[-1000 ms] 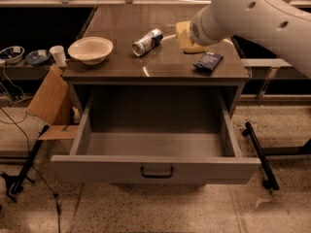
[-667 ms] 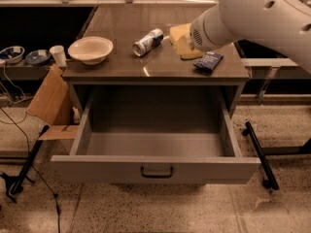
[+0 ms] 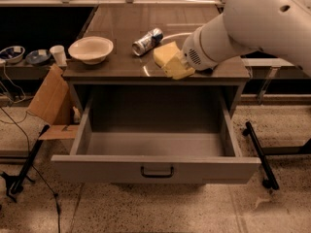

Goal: Place sponge into top drawer

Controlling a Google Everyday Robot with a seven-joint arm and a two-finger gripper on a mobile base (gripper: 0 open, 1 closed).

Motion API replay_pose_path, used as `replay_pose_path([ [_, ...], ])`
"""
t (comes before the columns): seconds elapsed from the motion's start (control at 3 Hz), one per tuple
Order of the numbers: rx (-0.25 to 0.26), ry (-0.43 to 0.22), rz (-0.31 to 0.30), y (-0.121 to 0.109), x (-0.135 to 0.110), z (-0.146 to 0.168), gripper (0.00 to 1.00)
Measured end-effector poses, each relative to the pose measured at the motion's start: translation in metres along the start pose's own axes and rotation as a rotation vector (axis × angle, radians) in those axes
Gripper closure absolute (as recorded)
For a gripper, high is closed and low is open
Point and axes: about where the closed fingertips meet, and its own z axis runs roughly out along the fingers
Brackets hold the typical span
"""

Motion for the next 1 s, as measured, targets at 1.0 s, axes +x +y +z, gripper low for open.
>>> replay_pose_path([
  [1.0,-0.084,0.118,-0.080,0.024,0.042,0.076,1.00],
])
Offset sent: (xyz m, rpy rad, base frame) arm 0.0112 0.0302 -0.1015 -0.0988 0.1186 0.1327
